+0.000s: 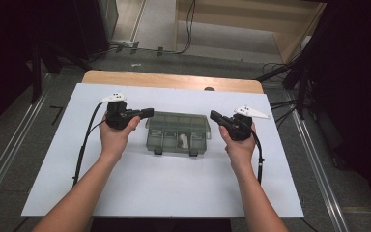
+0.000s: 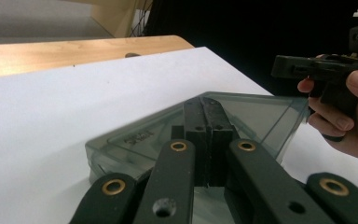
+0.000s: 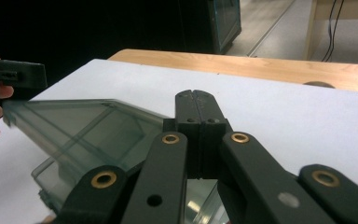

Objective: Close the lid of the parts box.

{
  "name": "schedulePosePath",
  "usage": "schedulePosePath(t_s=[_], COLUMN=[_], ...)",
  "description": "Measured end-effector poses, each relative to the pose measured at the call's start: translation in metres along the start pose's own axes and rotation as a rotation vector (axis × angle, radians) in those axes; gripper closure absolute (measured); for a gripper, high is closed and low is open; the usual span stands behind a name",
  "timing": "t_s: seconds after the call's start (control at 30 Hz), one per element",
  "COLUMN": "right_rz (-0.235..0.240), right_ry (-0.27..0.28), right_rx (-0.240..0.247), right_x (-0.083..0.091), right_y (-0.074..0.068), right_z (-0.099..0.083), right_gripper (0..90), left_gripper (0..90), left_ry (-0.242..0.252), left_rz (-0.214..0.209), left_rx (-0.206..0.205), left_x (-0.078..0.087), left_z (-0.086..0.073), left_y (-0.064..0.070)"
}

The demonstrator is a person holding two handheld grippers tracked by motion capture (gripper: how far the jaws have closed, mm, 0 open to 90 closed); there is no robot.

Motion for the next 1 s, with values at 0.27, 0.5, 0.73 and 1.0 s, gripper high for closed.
schedulePosePath(t_s=[0.27,0.5,0.73,1.0], right_rz=[0.007,-0.038,-0.056,-0.064], right_ry=[0.001,-0.001,-0.026,-0.035], right_rx=[-0.007,0.026,0.024,0.038], right_x=[0.004,0.006,0.007,0.012], right_y=[-0.008,-0.017,-0.022,-0.031], right_z=[-0.019,-0.04,-0.052,-0.06], right_gripper=[87.9,88.1,88.0,88.0], left_gripper=[89.9,89.9,89.9,89.9], left_ry=[-0.003,0.009,0.007,-0.008], left_rz=[0.052,0.087,0.098,0.107], left_rx=[-0.013,-0.026,-0.021,-0.043], left_x=[0.005,0.012,0.012,0.004], left_z=[-0.024,-0.045,-0.056,-0.067], left_y=[0.008,0.012,0.013,0.02])
Point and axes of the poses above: each handheld gripper's, and its own axes: x roughly backward along the jaws, z roughly out of its top, y roughly to its right, the point moved 10 cm from there along -x, roughly forward along the jaws, and after that the axes turned 10 degrees about -y, right-handed, at the moved point
